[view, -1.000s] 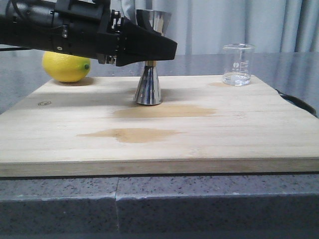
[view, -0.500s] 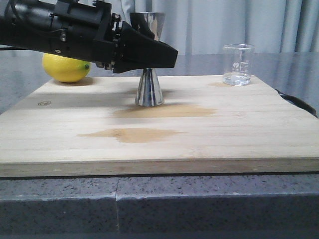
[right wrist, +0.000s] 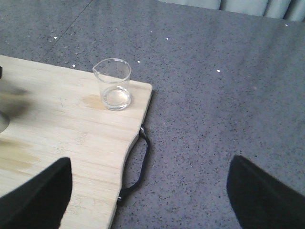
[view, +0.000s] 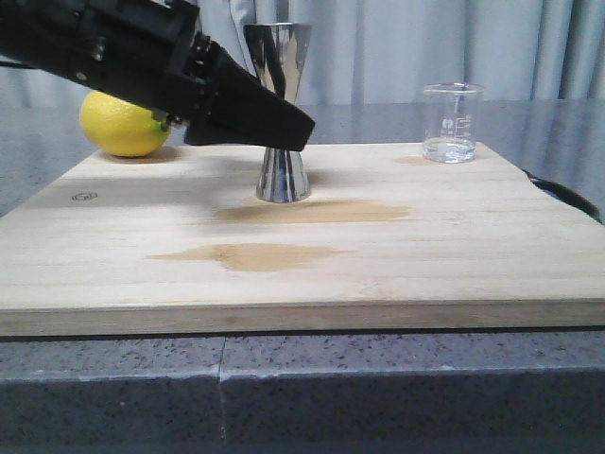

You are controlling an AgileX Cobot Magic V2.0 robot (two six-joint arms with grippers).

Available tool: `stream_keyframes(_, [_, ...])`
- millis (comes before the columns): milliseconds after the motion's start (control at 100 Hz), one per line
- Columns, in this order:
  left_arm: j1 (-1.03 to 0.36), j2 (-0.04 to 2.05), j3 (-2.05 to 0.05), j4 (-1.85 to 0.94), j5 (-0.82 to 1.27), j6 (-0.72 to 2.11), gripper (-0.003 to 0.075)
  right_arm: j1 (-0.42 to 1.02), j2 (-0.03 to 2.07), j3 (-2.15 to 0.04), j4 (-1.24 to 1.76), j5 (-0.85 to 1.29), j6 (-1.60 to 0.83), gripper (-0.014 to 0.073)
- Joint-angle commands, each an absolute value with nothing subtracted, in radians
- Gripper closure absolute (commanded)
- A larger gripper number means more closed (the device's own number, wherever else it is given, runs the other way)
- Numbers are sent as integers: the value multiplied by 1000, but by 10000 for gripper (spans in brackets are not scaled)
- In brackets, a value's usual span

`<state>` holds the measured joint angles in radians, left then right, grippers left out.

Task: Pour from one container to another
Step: 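Open the left gripper and withdraw it from the jigger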

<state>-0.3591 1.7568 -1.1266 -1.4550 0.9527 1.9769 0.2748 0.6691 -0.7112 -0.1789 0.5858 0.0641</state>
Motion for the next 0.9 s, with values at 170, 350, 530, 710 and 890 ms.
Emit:
stream_keyframes(170, [-361, 1524, -1151, -1168, 843, 1600, 120, 277, 664, -737, -196, 509, 55, 19])
stream_keyframes(350, [-361, 1386, -1151, -905, 813, 1289, 120, 277, 664, -737, -196, 509, 55, 19])
stream_keyframes(530, [-361, 1240, -1151, -600, 813, 875, 120, 277, 664, -737, -168, 511, 58, 19])
stream_keyframes(710, [-361, 1097, -1151, -240, 817, 428, 122, 277, 664, -737, -162, 518, 114, 19])
stream_keyframes(890, [-361, 980, -1151, -35, 883, 140, 168, 277, 664, -737, -164, 571, 121, 19])
